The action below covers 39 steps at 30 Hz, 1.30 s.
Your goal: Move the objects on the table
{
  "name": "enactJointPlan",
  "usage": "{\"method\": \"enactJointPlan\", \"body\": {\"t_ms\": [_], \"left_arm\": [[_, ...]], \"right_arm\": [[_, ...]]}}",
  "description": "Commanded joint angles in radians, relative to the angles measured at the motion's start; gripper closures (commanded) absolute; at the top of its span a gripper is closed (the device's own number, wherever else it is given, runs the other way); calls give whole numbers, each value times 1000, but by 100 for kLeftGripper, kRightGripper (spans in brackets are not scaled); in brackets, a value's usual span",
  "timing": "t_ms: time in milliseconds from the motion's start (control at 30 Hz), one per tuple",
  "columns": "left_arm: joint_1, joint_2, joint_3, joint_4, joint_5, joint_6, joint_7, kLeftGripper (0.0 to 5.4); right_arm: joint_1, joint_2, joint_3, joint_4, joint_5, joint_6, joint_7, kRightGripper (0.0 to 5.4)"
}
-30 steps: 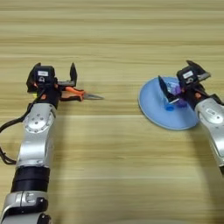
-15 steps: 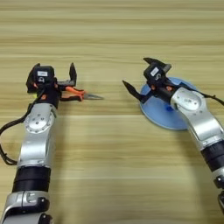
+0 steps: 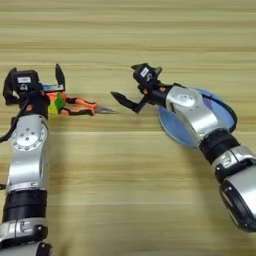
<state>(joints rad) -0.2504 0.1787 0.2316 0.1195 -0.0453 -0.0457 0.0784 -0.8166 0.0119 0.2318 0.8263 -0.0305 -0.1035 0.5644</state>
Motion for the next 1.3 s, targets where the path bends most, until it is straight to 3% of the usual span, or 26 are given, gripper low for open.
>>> {"method": "enactJointPlan", "body": {"t_ms": [33,433,667,1300], "left_arm": [[10,1,9,-23,9,20,19,0],[18,-10,1,-30,2,25,24,0],[26,-12,1,-45,4,28,27,0],[36,-9,-26,-40,9,44,10,0]], "right_arm": [[-69,34,-6,109,-13,-11,1,2],[-145,131,-25,323,-15,-31,44,2],[-152,171,-24,385,-37,-41,40,2],[-159,197,-33,433,-42,-39,31,2]]}}
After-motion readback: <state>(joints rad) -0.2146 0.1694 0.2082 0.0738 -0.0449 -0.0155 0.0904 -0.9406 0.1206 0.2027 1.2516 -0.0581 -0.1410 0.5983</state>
